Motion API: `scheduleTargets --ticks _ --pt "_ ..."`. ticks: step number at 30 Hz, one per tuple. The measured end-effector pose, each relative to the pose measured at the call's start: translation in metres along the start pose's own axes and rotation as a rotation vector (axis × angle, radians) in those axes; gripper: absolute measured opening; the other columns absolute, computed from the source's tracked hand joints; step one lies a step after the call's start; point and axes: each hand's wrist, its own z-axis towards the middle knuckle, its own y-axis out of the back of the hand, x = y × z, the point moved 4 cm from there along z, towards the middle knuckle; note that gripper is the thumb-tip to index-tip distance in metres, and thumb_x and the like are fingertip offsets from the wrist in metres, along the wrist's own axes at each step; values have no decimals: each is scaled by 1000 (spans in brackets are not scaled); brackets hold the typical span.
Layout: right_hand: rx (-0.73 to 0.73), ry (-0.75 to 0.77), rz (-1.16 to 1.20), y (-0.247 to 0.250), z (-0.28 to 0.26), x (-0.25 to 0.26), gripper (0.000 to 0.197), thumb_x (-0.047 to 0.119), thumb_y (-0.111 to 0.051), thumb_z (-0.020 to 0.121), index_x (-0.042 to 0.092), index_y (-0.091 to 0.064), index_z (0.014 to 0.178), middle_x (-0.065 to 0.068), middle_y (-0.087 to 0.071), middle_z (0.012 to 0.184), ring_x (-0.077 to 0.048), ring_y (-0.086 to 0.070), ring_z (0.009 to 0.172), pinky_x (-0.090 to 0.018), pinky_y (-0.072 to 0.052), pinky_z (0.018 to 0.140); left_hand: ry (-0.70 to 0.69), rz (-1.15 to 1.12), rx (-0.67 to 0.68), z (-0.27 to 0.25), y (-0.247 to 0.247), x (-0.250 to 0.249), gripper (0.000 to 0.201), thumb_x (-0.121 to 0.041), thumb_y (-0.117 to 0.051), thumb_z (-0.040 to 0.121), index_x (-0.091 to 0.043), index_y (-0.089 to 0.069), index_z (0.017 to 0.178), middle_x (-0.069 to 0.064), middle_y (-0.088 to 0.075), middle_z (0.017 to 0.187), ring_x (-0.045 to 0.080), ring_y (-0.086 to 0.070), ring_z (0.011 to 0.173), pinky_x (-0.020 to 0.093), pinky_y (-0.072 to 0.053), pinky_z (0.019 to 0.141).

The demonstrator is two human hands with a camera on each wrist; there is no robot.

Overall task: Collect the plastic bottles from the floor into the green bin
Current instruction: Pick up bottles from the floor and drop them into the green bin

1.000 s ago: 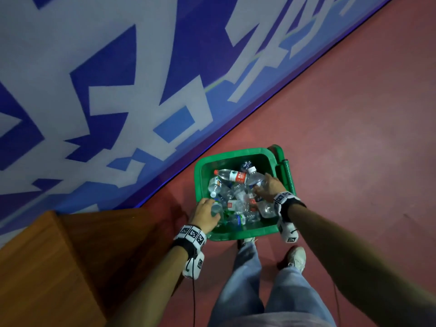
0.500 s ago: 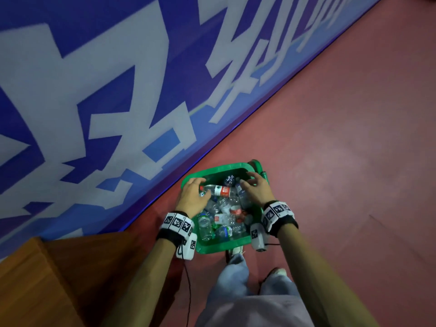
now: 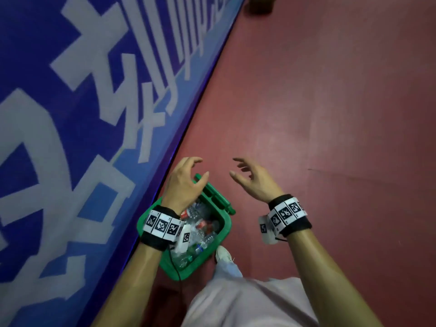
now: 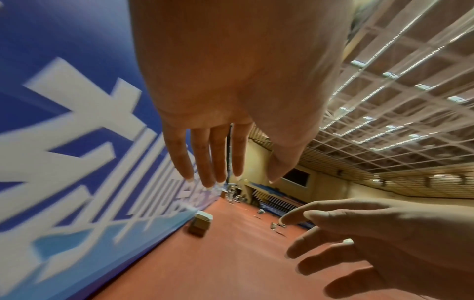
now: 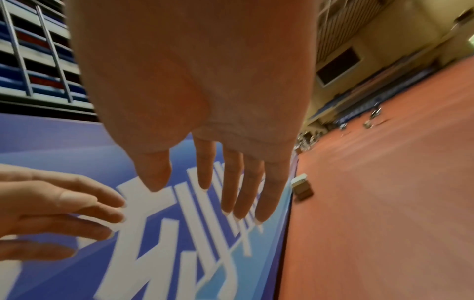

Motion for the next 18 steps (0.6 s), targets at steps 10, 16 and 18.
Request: scheduleTargets --ticks 10,16,18 --pt "-494 -290 59 172 -252 -106 50 49 -63 96 28 -54 140 0 -61 129 -10 -58 114 -30 -49 97 -438 -25 316 -74 -165 -213 37 -33 -72 91 -19 -63 123 -4 -62 119 9 -59 108 33 -51 98" --pt "-769 -508 66 238 -415 -172 46 46 -65 95 25 -57 136 -3 -63 127 -14 -60 114 -35 -50 98 -646 -36 525 -147 -265 -329 38 -33 -73 90 -18 -64 124 -4 -63 121 9 -59 109 29 -49 95" --pt "-867 -576 108 252 -461 -196 45 45 -67 94 25 -58 134 -3 -63 126 -14 -61 114 -36 -50 98 -712 -35 596 -165 -297 -364 38 -32 -74 90 -18 -64 124 -4 -62 121 8 -58 109 28 -48 95"
